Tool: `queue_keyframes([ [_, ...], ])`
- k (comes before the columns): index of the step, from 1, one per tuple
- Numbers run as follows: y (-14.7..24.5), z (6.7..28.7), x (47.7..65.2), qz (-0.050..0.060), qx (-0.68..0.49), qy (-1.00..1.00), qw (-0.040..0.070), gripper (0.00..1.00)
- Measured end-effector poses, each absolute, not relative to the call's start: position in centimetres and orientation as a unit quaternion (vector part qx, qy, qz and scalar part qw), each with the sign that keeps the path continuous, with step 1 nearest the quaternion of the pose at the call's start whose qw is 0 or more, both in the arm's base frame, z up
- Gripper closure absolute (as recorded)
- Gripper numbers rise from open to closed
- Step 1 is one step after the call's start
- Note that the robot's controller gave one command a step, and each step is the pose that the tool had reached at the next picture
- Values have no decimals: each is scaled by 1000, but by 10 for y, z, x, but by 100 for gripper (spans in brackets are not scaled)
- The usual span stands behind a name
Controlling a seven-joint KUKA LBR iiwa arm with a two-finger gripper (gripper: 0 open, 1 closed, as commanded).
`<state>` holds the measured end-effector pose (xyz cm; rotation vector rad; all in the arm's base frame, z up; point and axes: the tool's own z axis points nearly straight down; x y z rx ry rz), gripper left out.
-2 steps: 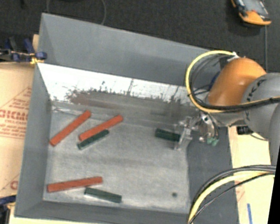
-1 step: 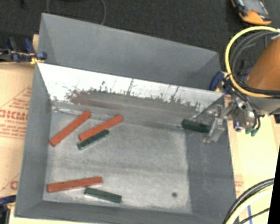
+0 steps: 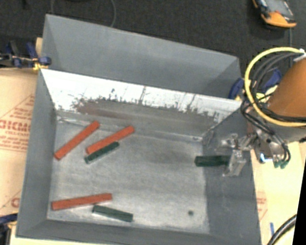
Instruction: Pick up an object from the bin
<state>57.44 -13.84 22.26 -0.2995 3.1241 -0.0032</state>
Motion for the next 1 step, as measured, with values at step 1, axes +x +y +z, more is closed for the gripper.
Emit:
queue_keyframes([
  [1,-142,271,579,-2,-145,989,4,100],
])
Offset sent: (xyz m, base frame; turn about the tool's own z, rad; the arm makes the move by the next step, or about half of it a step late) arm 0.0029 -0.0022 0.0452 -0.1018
